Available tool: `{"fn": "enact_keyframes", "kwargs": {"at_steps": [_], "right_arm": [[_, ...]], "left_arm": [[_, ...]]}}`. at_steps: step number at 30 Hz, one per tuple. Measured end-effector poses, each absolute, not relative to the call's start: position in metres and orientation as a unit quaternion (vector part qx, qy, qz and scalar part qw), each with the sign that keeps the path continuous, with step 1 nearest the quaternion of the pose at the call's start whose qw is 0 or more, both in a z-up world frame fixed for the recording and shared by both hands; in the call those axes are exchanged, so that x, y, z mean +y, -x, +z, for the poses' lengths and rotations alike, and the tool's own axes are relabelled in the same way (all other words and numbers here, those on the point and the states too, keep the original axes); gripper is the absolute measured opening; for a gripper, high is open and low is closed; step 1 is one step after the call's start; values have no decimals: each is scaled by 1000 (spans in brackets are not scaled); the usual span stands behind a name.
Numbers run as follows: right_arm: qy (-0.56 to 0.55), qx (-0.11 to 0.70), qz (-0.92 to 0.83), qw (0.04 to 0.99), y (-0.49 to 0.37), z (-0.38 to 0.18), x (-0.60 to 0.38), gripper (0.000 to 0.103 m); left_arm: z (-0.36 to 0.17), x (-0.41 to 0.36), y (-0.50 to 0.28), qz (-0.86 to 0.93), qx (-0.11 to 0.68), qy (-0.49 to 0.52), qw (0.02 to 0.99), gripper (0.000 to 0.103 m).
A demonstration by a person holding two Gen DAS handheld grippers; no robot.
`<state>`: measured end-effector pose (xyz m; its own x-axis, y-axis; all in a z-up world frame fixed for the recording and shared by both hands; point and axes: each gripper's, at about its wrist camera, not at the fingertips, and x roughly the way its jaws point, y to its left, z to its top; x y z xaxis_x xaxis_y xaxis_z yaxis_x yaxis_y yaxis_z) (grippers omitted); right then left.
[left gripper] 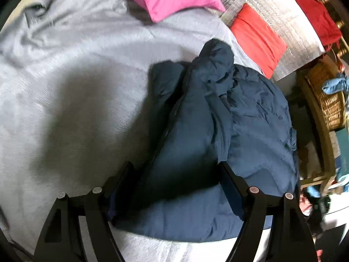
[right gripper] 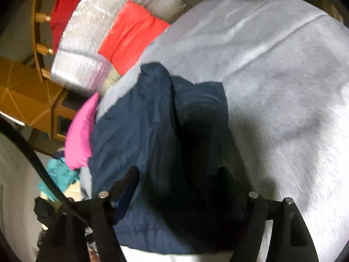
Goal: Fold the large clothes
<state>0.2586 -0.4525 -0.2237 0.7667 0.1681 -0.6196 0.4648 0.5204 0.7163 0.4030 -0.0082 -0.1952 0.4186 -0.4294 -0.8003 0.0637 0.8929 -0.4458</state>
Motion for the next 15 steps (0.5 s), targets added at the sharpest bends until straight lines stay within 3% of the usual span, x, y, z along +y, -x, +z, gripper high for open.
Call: {"fn": "enact_keyframes", "kwargs": {"at_steps": [10,15], "right_arm": [[-544,256,-75,795,-186,-214,-455,85],[-557,257,-52,788,-175,-222,-429,89]], "left_arm": [[-172,10,-337,-145,442,185,866,84],[-185,4,-315,-187,456,226,841,84]]}}
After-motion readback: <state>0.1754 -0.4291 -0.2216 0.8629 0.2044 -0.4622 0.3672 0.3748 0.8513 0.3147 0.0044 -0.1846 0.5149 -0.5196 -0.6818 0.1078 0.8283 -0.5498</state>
